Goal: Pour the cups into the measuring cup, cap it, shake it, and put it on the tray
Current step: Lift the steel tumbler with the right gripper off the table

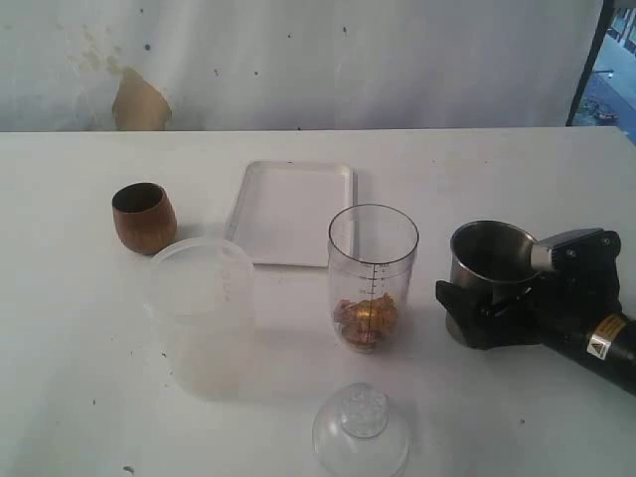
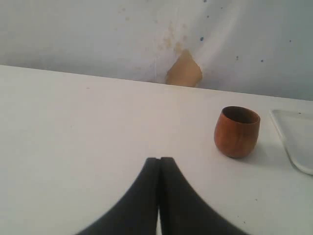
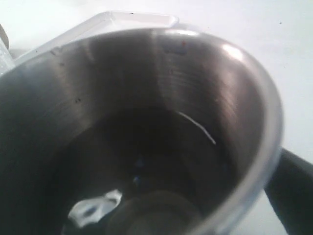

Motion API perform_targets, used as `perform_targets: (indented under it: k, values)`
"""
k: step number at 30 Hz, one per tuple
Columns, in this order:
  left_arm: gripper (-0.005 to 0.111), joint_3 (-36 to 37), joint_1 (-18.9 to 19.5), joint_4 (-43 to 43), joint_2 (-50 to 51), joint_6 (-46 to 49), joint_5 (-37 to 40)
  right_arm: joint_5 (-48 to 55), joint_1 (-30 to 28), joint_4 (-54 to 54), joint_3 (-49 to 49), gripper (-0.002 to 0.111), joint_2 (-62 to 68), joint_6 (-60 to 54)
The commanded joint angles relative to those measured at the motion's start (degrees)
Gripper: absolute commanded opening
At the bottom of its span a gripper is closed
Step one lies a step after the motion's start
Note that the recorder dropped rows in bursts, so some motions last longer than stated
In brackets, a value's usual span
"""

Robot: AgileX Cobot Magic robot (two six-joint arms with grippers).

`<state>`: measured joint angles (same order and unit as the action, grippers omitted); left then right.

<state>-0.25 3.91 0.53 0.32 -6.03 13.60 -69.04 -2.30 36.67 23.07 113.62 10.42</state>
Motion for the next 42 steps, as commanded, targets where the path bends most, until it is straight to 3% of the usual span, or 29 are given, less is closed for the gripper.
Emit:
perform_targets:
  k: [1, 7, 9, 11, 13, 17, 34, 39, 42]
  values:
    - [0.0, 0.25, 0.08, -0.53, -0.32, -0.21, -0.28, -0.92, 0.05, 0.36, 0.26, 0.105, -0.36, 0.28]
    - [0.0, 0.25, 0.08, -0.53, -0.32, -0.21, -0.28, -0.92, 0.05, 0.36, 0.26, 0.105, -0.36, 0.28]
    - [0.0, 0.25, 0.08, -0.53, -0.32, -0.21, -0.28, -0.92, 0.05, 0.23, 0.38, 0.1, -0.36, 0.16]
    - [0.0, 0.25, 0.08, -0.53, -0.32, -0.21, -0.28, -0.92, 0.05, 0.4, 0.5, 0.08, -0.36, 0.03]
    - [0.0, 0.25, 0.08, -0.53, -0.32, -0.21, -0.28, -0.92, 0.05, 1.05, 0.5, 0.042, -0.36, 0.03]
    - [0.0, 0.25, 0.08, -0.53, -0.32, -0.21, -0.28, -0.92, 0.05, 1.03, 0.5, 0.001, -0.36, 0.14]
    - [0.0, 0.25, 0.08, -0.53, -0.32, -0.21, -0.28, -0.92, 0.05, 1.44, 0.61, 0.0, -7.61, -0.11]
    - [0.0, 0.25, 0.08, -0.53, -0.32, -0.21, -0.28, -0.84, 0.16, 3.2, 4.88, 0.0, -14.79, 6.63]
    - [0.0, 0.25, 0.08, -0.53, -0.32, -0.21, -0.28, 7.89, 1.69, 5.16, 9.5, 0.0, -17.75, 10.36]
